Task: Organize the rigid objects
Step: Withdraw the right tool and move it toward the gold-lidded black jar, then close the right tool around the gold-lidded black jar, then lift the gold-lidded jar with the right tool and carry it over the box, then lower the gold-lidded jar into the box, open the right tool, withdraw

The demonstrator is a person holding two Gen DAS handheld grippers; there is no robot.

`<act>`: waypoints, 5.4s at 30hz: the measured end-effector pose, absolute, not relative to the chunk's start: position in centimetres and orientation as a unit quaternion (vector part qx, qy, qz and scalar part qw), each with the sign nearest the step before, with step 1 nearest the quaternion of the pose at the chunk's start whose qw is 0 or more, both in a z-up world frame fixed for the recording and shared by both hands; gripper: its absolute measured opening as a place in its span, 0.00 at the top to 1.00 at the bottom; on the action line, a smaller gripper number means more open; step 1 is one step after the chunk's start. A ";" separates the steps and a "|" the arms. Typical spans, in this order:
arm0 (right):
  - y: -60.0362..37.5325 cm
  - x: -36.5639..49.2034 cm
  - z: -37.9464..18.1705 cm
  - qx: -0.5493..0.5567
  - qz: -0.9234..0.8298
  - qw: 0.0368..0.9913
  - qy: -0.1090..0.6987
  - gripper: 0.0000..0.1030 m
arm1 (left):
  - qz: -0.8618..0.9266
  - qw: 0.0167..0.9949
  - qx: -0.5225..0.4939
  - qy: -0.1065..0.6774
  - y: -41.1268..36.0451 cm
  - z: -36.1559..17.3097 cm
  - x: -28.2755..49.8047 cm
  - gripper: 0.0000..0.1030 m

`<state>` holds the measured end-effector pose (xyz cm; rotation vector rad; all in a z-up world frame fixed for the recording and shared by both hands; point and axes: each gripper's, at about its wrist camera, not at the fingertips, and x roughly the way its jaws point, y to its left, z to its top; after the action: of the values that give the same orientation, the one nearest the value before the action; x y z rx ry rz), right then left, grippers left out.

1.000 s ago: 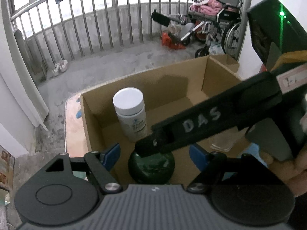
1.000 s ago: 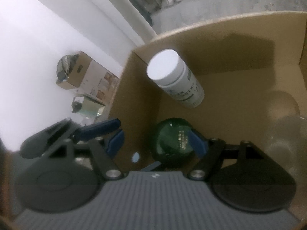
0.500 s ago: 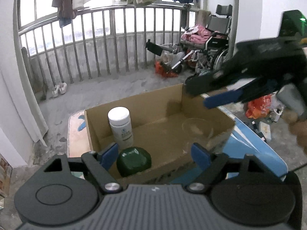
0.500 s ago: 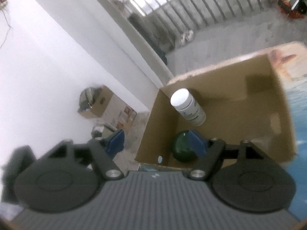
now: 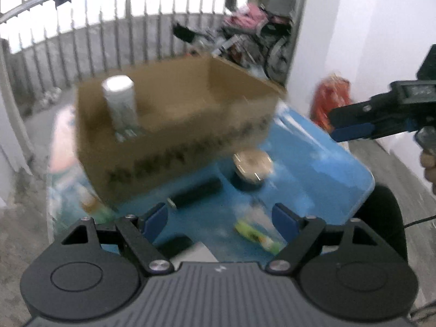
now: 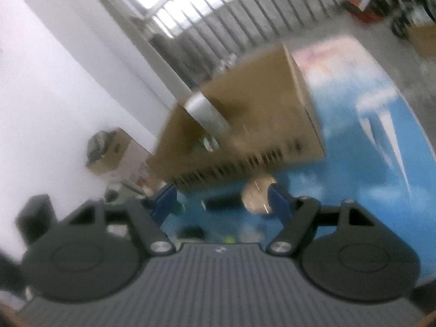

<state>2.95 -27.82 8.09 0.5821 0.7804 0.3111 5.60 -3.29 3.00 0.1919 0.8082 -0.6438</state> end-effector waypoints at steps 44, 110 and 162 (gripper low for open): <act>-22.0 7.9 -3.5 0.297 0.232 0.791 0.481 0.80 | -0.329 0.826 0.144 0.435 -6.9 -2.5 6.7 0.51; -23.5 7.6 3.3 0.194 0.156 0.887 0.388 0.50 | -0.324 0.873 0.160 0.328 -13.2 2.2 7.6 0.47; -23.8 37.7 4.8 0.066 0.180 0.853 0.485 0.53 | -0.236 0.868 0.065 0.433 -14.8 1.7 32.1 0.47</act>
<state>37.68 -23.78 4.81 0.1378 1.0210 0.3784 32.08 -14.84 1.69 0.1369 0.9060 -0.4930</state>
